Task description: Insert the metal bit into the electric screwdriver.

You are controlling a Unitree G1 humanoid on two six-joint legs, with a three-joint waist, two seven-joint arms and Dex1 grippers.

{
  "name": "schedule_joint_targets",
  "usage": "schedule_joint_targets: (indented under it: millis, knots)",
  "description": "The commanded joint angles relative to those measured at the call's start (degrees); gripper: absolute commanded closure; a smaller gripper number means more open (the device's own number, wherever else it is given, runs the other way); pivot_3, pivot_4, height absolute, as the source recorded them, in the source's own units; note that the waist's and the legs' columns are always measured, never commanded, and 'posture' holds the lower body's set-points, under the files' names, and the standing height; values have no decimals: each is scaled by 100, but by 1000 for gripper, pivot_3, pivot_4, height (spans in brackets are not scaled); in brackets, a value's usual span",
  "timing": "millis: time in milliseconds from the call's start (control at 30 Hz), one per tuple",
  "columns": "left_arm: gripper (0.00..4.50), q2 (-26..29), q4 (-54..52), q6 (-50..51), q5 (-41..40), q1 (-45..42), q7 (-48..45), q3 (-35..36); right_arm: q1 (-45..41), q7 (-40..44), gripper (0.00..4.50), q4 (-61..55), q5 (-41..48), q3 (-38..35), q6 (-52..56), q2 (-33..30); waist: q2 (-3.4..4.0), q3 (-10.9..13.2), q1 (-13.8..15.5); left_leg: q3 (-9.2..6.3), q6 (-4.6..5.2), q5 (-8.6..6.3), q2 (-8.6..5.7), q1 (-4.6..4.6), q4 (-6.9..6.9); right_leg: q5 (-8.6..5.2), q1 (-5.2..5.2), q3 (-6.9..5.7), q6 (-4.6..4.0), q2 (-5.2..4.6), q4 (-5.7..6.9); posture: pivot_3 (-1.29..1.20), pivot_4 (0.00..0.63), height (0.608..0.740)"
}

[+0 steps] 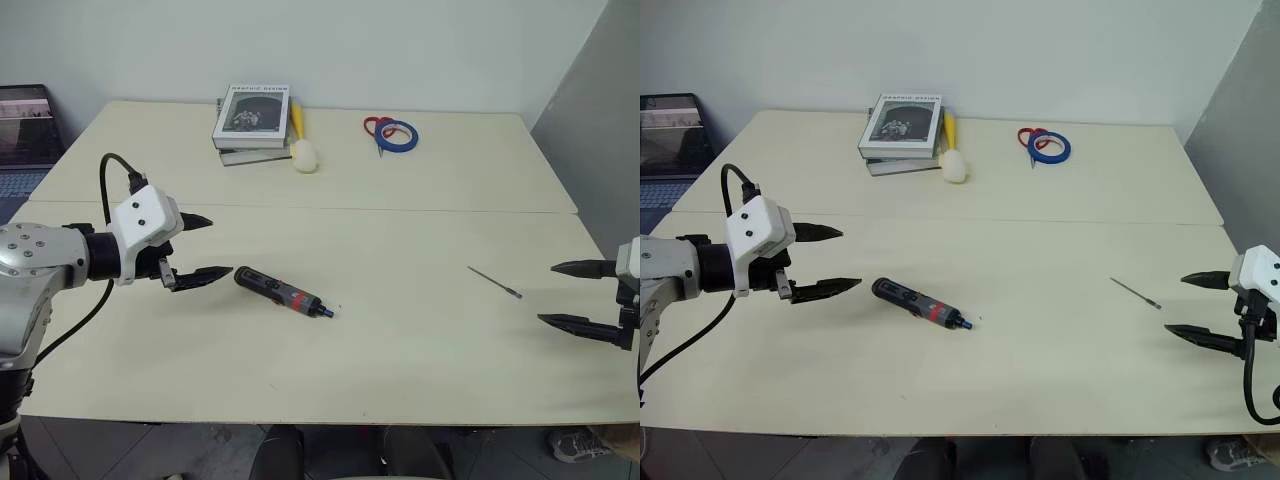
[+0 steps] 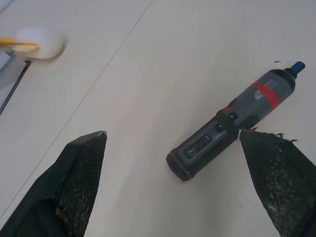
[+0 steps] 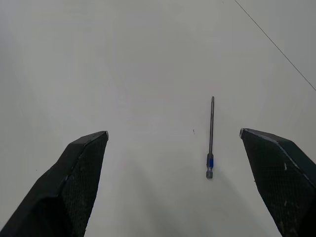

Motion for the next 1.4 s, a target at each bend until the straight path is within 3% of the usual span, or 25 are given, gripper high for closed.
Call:
schedule_joint_targets:
  millis: [33, 867, 1167, 1400]
  knots:
    - [30, 2, -54, -88, 11, -178, -35, 4, 2, 36, 0, -121, 9, -256, -23, -75, 0, 0, 0, 0, 0, 0, 0, 0, 0, 0, 0, 0, 0, 0, 0, 0, 150, 740]
    - [30, -85, 324, -702, 264, -735, -558, -573, 313, -298, 0, -1072, 190, -439, 529, 172, -1, 0, 13, -2, 0, 0, 0, -3, 0, 2, 0, -1, 3, 1, 0, 0, 150, 740]
    - [30, -105, 10, -999, 620, -1337, -1392, -1533, 511, -813, 0, -2612, 619, -578, 1608, 158, -1, -1, 25, -2, 0, 0, 0, -5, 2, 1, 0, 1, 5, 2, -1, 0, 150, 740]
    - [30, -436, 340, -1485, 1379, -2012, -2112, -2648, 345, -1422, 0, -3706, 1546, -598, 3323, -149, -4, -3, 56, -2, 0, 0, 0, -5, 5, -2, 1, 3, 0, 5, 0, 0, 150, 740]
